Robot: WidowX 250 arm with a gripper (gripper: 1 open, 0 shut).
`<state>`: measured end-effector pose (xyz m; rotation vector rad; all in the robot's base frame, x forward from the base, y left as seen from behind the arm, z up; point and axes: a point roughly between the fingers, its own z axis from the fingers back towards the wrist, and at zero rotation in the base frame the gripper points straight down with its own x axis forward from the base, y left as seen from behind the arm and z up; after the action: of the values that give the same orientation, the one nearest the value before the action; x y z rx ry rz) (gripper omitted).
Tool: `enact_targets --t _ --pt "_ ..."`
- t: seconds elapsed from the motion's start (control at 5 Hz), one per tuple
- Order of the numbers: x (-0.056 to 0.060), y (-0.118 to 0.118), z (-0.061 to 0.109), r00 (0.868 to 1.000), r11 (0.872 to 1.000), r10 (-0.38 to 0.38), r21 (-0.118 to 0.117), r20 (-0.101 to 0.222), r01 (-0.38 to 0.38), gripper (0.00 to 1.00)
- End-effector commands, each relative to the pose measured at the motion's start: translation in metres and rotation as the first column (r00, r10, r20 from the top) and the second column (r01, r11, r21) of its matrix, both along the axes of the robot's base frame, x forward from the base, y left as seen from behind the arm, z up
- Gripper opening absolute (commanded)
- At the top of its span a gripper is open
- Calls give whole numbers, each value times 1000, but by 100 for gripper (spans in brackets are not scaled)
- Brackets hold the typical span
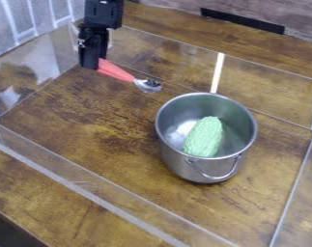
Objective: Move the orange spoon to the left
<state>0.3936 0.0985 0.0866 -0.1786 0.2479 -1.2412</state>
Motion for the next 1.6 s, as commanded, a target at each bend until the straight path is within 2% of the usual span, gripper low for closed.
enact_targets --t 0.0,0.2,0.4,0.6,0.8,1.0,1.2,1.4 --pt "2 0 40 993 999 -52 22 103 50 100" --pt "5 1 49 988 994 -109 15 108 108 100" --pt "5 -4 77 977 986 -166 44 133 161 100" --pt "-4 -14 101 957 968 -248 81 153 238 100" --pt "-11 -21 89 936 950 -311 70 165 303 100" --pt "-19 -22 98 918 935 -356 53 175 352 100" --pt "-17 -23 93 931 948 -318 42 179 316 100" --pt "-16 -23 86 943 960 -279 32 181 277 0"
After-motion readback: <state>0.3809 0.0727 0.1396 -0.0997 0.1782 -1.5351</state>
